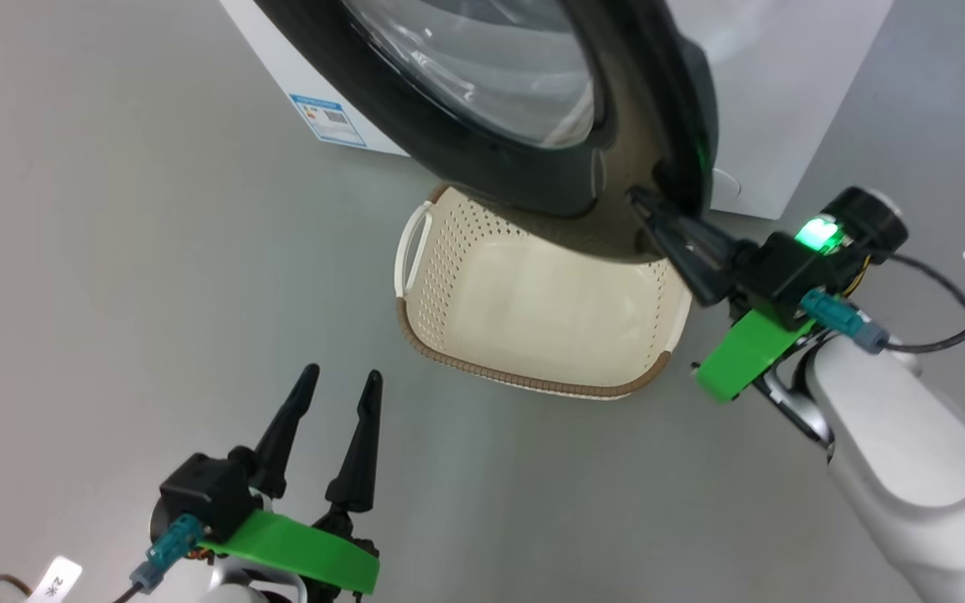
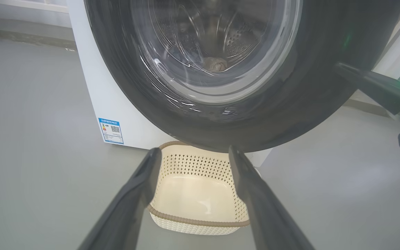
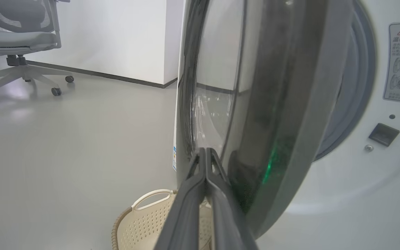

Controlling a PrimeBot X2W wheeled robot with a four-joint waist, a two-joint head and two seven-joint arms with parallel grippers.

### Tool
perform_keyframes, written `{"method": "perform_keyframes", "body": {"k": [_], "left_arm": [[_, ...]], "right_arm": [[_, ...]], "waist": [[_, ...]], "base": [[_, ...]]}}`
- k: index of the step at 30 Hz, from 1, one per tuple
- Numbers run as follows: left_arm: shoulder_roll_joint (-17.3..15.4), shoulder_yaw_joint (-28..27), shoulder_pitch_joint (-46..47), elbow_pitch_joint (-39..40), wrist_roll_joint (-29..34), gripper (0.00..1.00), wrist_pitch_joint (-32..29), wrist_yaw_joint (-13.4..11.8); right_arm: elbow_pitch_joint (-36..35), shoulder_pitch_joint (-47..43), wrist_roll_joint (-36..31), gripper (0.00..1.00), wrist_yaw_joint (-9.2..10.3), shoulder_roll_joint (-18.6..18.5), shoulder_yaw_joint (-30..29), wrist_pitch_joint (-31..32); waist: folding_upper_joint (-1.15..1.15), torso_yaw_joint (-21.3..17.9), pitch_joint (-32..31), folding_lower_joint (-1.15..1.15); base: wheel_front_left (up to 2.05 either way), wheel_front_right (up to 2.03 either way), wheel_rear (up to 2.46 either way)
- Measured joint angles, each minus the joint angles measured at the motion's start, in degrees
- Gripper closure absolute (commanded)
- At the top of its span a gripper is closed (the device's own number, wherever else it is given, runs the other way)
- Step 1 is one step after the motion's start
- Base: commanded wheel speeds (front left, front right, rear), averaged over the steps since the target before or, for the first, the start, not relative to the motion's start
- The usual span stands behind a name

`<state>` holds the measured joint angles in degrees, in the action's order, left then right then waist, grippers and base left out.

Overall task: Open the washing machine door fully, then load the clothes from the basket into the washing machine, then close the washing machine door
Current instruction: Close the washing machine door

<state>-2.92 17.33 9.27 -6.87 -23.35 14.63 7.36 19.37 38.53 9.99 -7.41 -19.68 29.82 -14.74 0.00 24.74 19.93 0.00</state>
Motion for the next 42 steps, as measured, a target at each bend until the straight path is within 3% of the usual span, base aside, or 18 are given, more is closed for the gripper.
{"method": "perform_keyframes", "body": {"k": [8,24,42], "left_arm": [[0.3,0.5,0.9,0.1,0.0,0.00,0.0,0.0],[1.1,2.4,5.3,0.4,-1.5,0.00,0.0,0.0],[1.2,3.4,6.8,0.7,-3.6,0.00,0.0,0.0]], "right_arm": [[1.3,3.5,-1.4,1.00,0.00,-0.9,-4.6,0.0],[5.2,17.4,-2.9,1.00,-0.01,-5.5,-7.1,1.6],[10.8,27.5,-7.5,1.00,-0.57,-5.1,-11.2,1.8]], "waist": [[0.00,-0.1,2.5,0.00],[0.00,0.9,8.7,0.00],[0.00,2.3,12.6,0.00]], "base": [[0.00,0.00,0.00],[0.00,0.00,0.00],[0.00,0.00,0.00]]}}
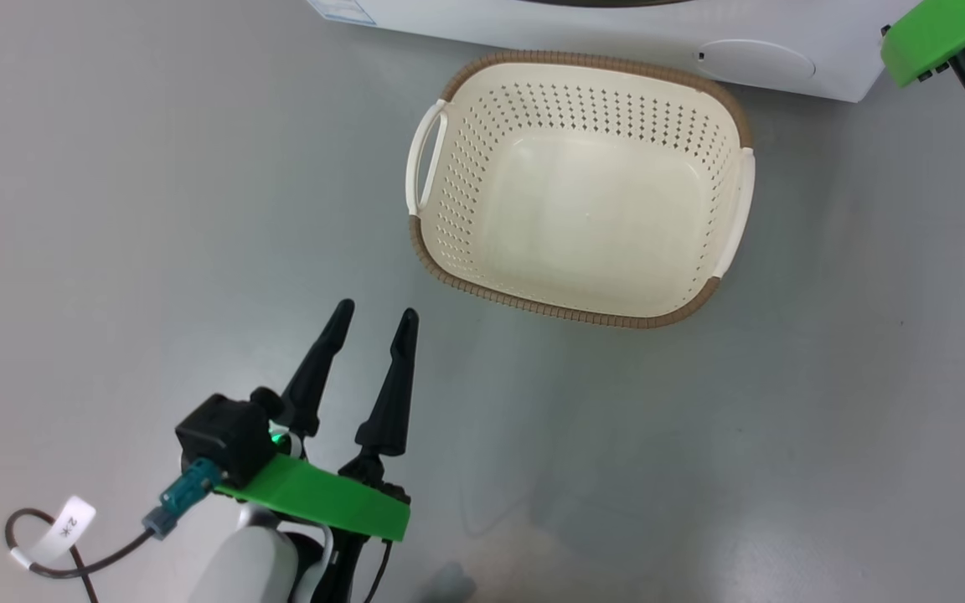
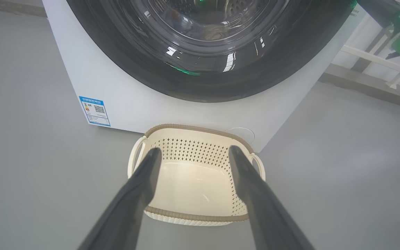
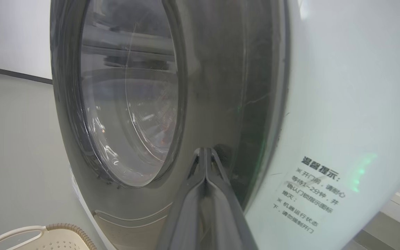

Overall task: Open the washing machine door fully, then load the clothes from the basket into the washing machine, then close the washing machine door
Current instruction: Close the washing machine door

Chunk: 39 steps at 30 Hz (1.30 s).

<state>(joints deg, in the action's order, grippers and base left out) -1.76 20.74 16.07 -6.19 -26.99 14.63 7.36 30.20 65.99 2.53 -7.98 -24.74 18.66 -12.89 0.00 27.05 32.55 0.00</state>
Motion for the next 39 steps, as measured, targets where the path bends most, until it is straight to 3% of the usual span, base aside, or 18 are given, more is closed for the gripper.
{"method": "perform_keyframes", "body": {"k": [15,29,39], "left_arm": [[0.1,-0.8,0.6,-0.7,0.0,0.00,0.0,0.0],[0.0,-2.9,-2.5,-2.7,2.1,0.00,0.0,0.0],[-1.8,-3.1,-4.7,-4.1,2.6,0.00,0.0,0.0]], "right_arm": [[2.0,-1.0,-0.8,1.00,0.10,2.1,-2.1,-1.2],[-6.9,-19.4,1.0,1.00,0.11,3.5,-6.8,-1.7],[-15.9,-37.3,-0.7,1.00,0.11,10.3,-17.9,-1.8]], "waist": [[0.00,-0.9,-2.5,0.00],[0.00,-3.4,-10.9,0.00],[0.00,-6.3,-17.7,0.00]], "base": [[0.00,0.00,0.00],[0.00,0.00,0.00],[0.00,0.00,0.00]]}}
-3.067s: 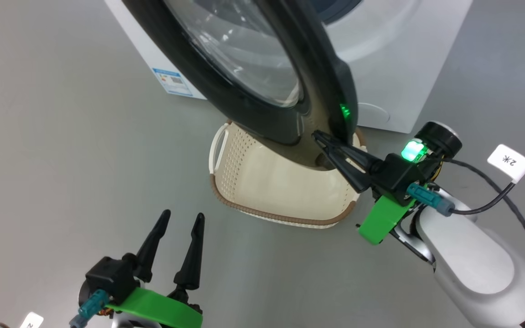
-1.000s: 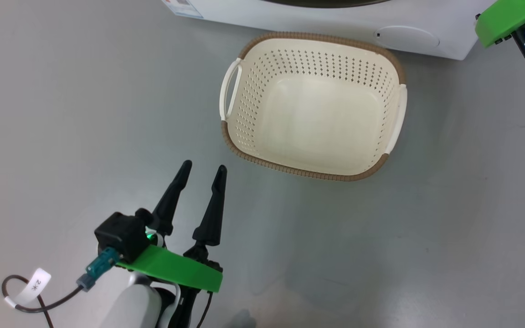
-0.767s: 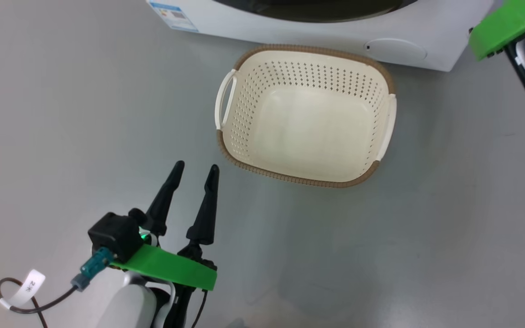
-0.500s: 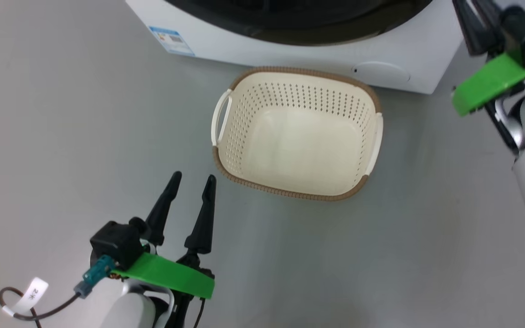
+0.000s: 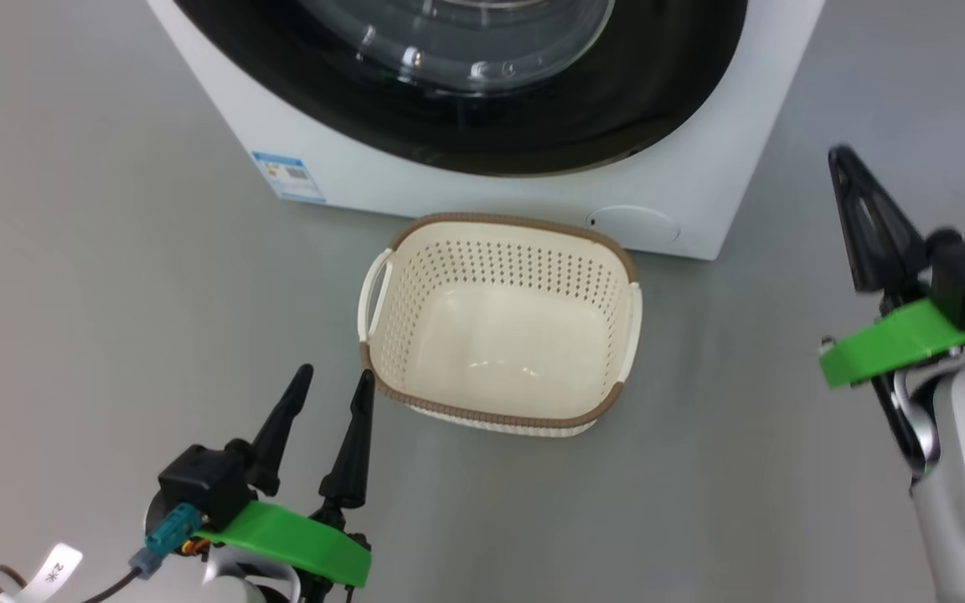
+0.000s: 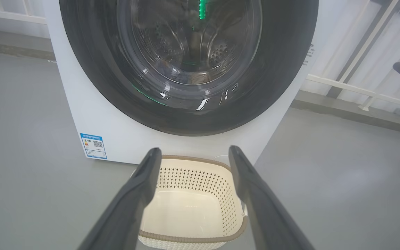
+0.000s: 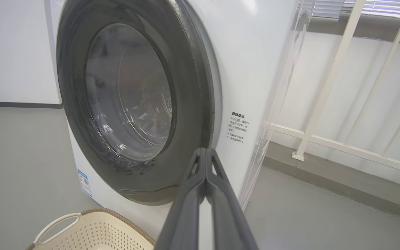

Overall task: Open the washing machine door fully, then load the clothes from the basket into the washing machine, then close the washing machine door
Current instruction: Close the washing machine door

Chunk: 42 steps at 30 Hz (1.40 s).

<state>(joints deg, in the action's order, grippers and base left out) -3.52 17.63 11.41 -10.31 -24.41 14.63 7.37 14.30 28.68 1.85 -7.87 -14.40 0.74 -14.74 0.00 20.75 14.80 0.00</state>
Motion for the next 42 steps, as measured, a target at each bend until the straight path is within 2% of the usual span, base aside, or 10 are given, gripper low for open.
{"method": "perform_keyframes", "body": {"k": [13,19,24,25,26,27,28,42], "left_arm": [[-1.7,-2.1,-2.3,-1.2,0.0,0.00,0.0,0.0],[-2.3,-3.7,-3.6,-1.2,0.0,0.00,0.0,0.0],[-2.3,-4.4,-4.4,-1.2,0.0,0.00,0.0,0.0],[-2.3,-4.6,-4.5,-1.2,0.0,0.00,0.0,0.0],[-2.3,-4.8,-4.5,-1.2,0.0,0.00,0.0,0.0],[-2.3,-5.0,-4.6,-1.2,0.0,0.00,0.0,0.0],[-2.3,-5.2,-4.7,-1.2,0.0,0.00,0.0,0.0],[-2.2,-6.7,-7.2,-1.2,0.0,0.00,0.0,0.0]], "right_arm": [[-11.4,-17.2,-2.2,1.00,0.00,8.3,-9.4,2.1],[-13.4,-22.0,-2.2,1.00,0.00,10.6,-9.2,2.6],[-13.7,-24.3,-2.2,1.00,0.00,11.1,-8.9,2.6],[-13.7,-24.8,-2.2,0.92,0.00,11.2,-9.0,2.5],[-13.7,-25.2,-2.2,0.63,0.00,11.3,-9.0,2.5],[-13.7,-25.6,-2.2,0.09,0.00,11.4,-9.0,2.5],[-13.7,-25.9,-2.2,0.00,0.00,11.4,-9.0,2.5],[-12.1,-27.6,-1.7,0.00,0.00,11.7,-7.2,2.2]], "waist": [[0.00,-5.6,-6.3,0.00],[0.00,-9.3,-8.1,0.00],[0.00,-12.0,-9.4,0.00],[0.00,-12.4,-9.6,0.00],[0.00,-12.8,-9.9,0.00],[0.00,-13.1,-10.2,0.00],[0.00,-13.4,-10.4,0.00],[0.00,-15.0,-12.4,0.00]], "base": [[0.00,0.00,0.00],[0.00,0.00,0.00],[0.00,0.00,0.00],[0.00,0.00,0.00],[0.00,0.00,0.00],[0.00,0.00,0.00],[0.00,0.00,0.00],[0.00,0.00,0.00]]}}
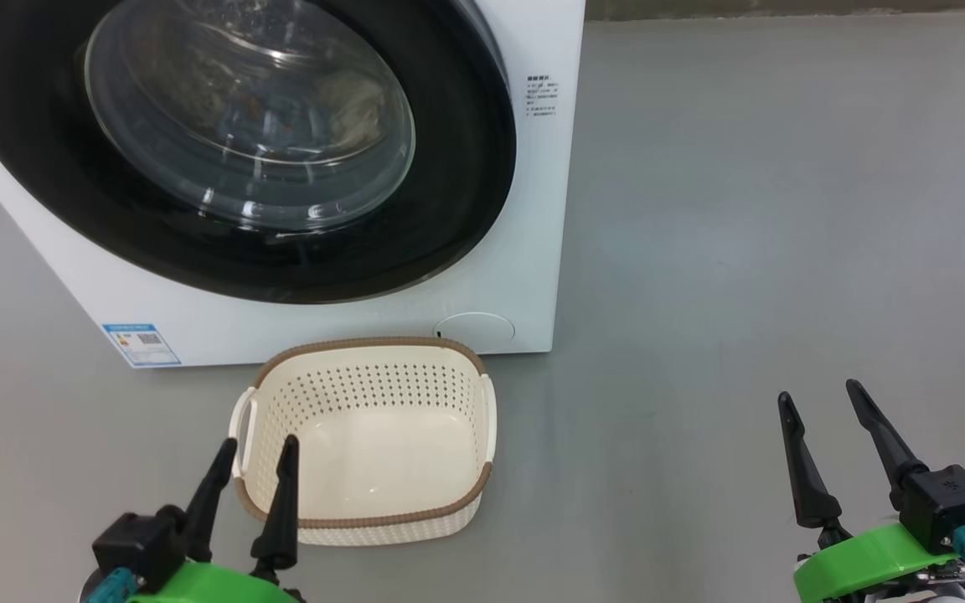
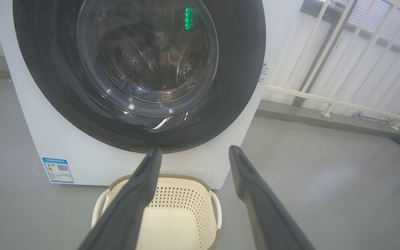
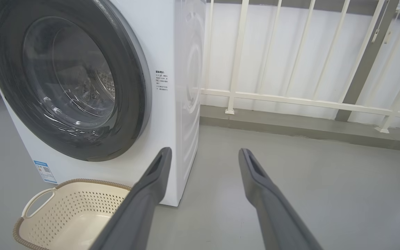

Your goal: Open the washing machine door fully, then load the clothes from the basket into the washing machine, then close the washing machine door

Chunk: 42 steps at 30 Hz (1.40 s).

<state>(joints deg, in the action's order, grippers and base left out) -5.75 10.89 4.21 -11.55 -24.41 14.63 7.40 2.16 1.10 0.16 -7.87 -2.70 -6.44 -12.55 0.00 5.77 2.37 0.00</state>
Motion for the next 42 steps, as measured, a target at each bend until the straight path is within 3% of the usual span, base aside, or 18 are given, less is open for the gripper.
{"method": "perform_keyframes", "body": {"k": [25,29,42], "left_arm": [[1.2,-0.4,-2.0,-0.3,1.3,0.00,0.0,0.0],[0.3,3.0,-2.0,0.0,0.2,0.00,0.0,0.0],[-1.0,3.4,-2.9,0.4,-2.1,0.00,0.0,0.0]], "right_arm": [[1.0,-1.5,2.5,0.00,0.00,0.0,-1.6,-1.2],[1.7,-2.9,2.5,0.00,0.01,0.1,-1.8,-1.5],[2.1,-3.3,2.5,0.00,0.01,0.2,-1.7,-1.7]], "waist": [[0.00,0.0,-1.8,0.00],[0.00,0.5,-2.4,0.00],[0.00,1.0,-3.0,0.00]], "base": [[0.00,0.00,0.00],[0.00,0.00,0.00],[0.00,0.00,0.00]]}}
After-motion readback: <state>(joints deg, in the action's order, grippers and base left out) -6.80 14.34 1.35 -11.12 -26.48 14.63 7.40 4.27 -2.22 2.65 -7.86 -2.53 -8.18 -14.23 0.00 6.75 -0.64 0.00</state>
